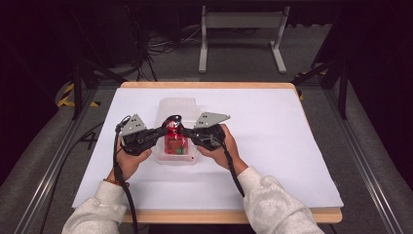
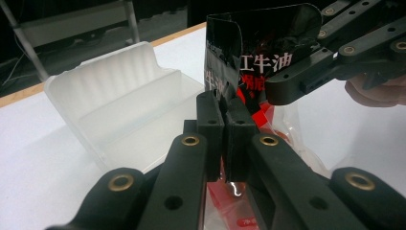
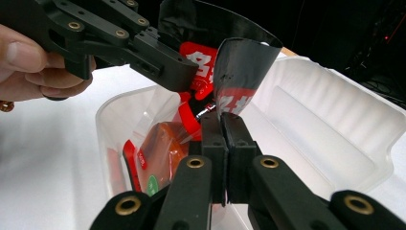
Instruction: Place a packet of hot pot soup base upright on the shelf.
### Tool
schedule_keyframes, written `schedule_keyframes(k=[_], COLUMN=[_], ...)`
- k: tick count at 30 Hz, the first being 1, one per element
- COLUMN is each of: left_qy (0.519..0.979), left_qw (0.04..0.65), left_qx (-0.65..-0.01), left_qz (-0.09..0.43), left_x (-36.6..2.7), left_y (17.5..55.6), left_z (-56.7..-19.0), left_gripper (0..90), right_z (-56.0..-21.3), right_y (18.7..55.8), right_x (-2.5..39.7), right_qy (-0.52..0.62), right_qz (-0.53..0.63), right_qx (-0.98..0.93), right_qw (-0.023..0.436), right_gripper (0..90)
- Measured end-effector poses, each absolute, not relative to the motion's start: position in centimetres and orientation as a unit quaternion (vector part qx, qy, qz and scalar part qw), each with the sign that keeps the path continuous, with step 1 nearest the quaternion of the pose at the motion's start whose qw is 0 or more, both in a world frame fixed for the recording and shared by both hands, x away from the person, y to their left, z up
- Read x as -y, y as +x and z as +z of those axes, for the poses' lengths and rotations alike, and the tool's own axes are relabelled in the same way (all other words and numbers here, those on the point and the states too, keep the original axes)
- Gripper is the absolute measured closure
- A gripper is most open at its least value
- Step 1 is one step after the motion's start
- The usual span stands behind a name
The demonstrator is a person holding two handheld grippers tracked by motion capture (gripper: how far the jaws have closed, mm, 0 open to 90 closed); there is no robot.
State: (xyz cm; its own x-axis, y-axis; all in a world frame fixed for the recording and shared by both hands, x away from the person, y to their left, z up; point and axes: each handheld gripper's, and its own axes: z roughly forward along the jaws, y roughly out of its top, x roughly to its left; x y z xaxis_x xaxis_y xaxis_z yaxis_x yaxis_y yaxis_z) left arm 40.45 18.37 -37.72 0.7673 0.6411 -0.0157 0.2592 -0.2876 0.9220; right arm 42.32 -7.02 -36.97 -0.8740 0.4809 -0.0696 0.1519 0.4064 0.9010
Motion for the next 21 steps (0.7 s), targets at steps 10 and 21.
schedule_keyframes(k=[10, 21], left_qy=[0.786, 0.798], left_qw=[0.518, 0.502], left_qx=[-0.284, -0.281], left_qz=[0.184, 0.182], left_x=[-18.5, -18.7], left_y=[39.1, 38.2], left_z=[-38.3, -39.2], left_gripper=[87.2, 86.6], right_z=[-37.3, -38.2], right_y=[41.2, 40.5], right_x=[7.2, 7.5], right_qy=[0.169, 0.163], right_qz=[0.5, 0.495], right_qx=[-0.834, -0.84], right_qw=[0.16, 0.152], right_gripper=[87.7, 87.7])
